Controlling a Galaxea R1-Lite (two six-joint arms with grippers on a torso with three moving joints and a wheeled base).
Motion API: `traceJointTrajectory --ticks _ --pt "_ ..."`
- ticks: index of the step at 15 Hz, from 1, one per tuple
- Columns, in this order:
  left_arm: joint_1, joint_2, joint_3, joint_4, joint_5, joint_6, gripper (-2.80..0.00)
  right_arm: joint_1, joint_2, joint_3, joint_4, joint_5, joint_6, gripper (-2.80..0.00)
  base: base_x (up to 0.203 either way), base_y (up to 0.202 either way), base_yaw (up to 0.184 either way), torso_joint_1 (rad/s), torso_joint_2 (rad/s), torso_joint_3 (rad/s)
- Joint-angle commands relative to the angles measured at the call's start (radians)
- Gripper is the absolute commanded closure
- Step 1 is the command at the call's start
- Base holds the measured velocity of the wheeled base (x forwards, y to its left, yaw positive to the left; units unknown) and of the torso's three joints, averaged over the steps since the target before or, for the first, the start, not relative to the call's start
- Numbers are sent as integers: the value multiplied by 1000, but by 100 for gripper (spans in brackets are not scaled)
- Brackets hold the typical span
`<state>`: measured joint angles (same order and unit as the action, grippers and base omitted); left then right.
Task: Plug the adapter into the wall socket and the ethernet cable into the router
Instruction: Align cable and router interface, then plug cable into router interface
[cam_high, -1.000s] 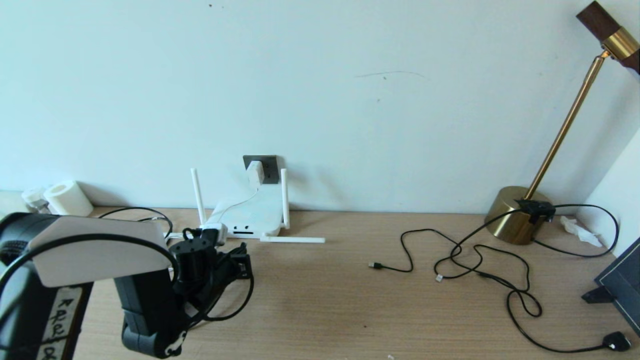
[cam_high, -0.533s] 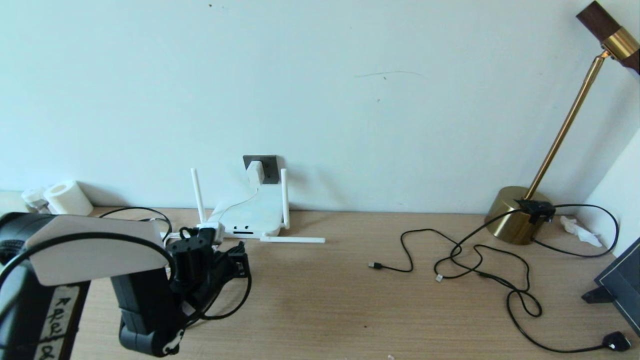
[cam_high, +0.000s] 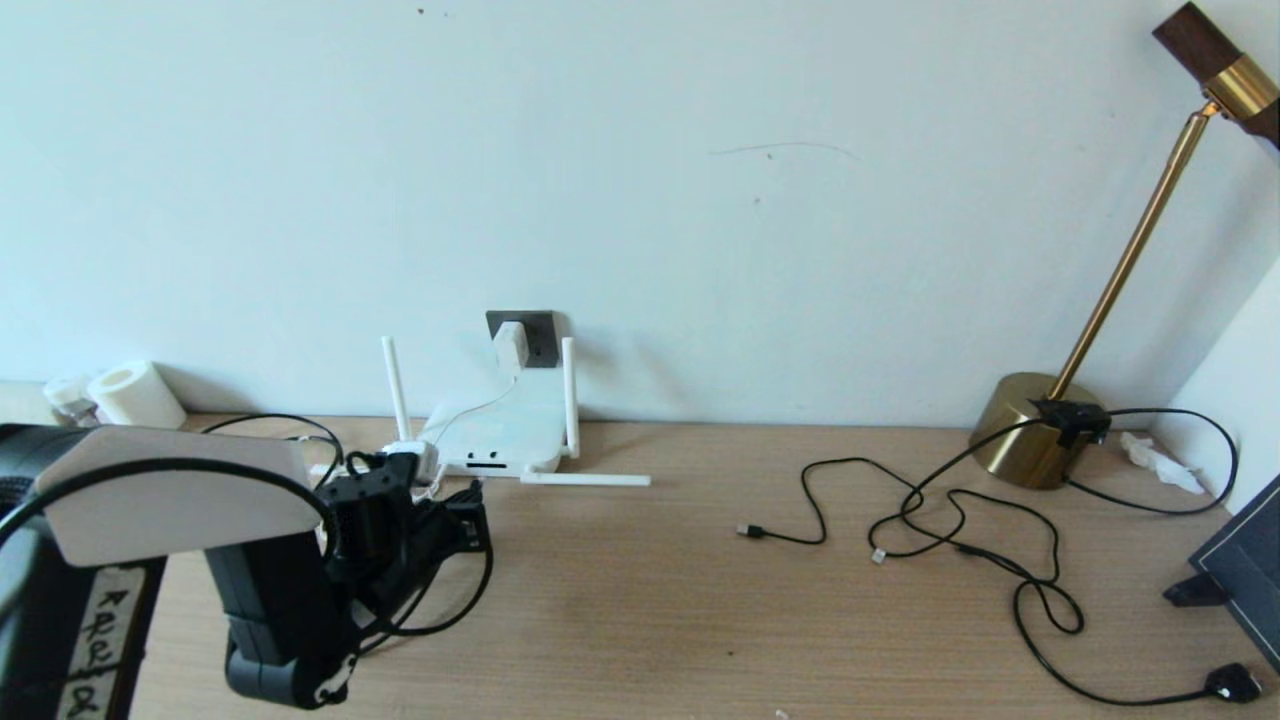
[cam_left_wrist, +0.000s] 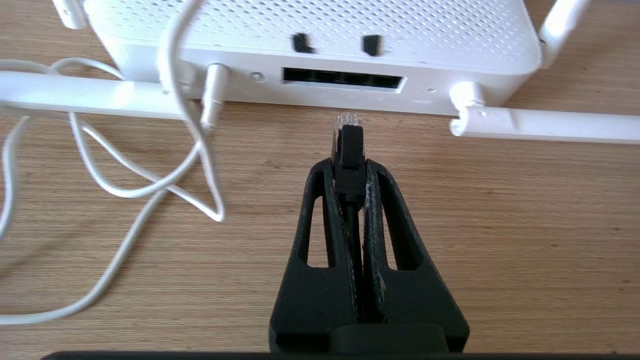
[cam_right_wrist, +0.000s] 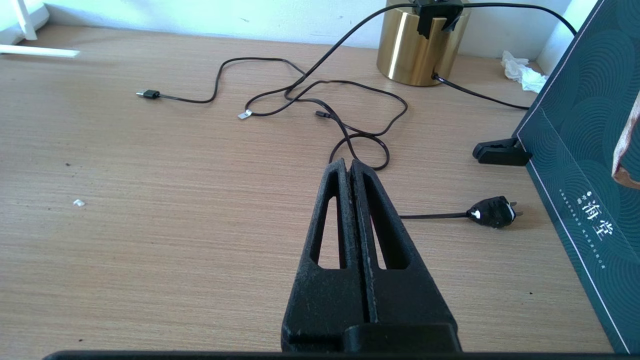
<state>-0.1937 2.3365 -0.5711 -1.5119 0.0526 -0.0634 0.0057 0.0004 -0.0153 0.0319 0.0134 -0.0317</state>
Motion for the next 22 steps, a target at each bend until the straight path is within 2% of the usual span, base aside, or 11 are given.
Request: traceJointTrajectory --ticks 1,8,15,22 --pt "10 -3 -1 -10 -12 -1 0 0 1 0 0 0 -1 0 0 0 0 0 0 0" --pt "42 6 -6 -11 -58 -1 0 0 1 0 0 0 -1 0 0 0 0 0 0 0" --pt "45 13 -60 3 -59 1 0 0 0 0 0 0 -1 0 0 0 0 0 0 0" --pt "61 34 -119 75 -61 -6 0 0 0 0 0 0 -1 0 0 0 0 0 0 0"
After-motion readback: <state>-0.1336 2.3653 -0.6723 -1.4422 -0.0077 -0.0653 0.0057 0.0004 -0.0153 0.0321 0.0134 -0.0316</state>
